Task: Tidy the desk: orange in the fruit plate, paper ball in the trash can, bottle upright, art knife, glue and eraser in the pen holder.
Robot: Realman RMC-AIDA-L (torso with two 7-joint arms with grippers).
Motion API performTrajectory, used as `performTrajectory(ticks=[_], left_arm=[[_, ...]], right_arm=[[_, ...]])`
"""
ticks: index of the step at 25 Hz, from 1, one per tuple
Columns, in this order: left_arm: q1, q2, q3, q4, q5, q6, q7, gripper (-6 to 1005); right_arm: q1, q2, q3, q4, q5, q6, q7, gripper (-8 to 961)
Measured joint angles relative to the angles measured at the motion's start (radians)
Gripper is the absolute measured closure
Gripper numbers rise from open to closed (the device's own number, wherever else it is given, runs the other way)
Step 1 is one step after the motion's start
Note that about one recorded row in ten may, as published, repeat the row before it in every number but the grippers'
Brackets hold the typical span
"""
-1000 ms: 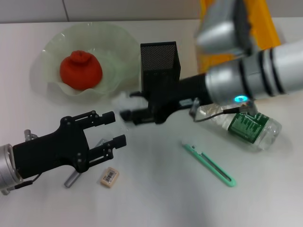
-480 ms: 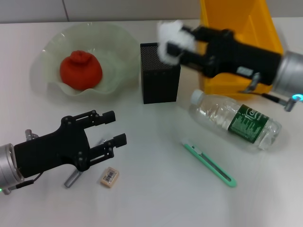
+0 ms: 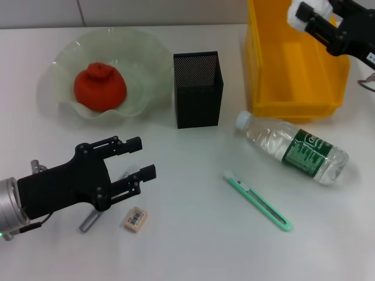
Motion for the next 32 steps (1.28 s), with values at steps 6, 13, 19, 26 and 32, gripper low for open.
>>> performTrajectory(ticks=[6,13,19,26,32], left_arm=[[-0.002,0.000,-0.001,0.000,-0.001,-0.002,0.000,399],[-0.005,0.000,-0.002,0.001,-0.001,-0.003,0.000,399],[-0.005,0.000,-0.002,0.000,-0.001,-0.008,0.000,399],[-0.007,-0.001,-0.002,0.000,0.000,-0.013,0.000,399],[-0.009,-0.002,-0.002,0.000,0.000,-0.014,0.000,399]], right_arm=[[0.031,0.000,0.044,0.082,0.000,0.018,-0.129,417],[0.083,0.001,0.047,0.151,0.001,0.110,-0.158,414],[0.098,0.000,0.049,0.168,0.002,0.126,-0.158,411],[0.109,0.003,0.050,0.168,0.003,0.164,-0.152,347],[0.116,0.003,0.050,0.169,0.005,0.159,-0.151,253]])
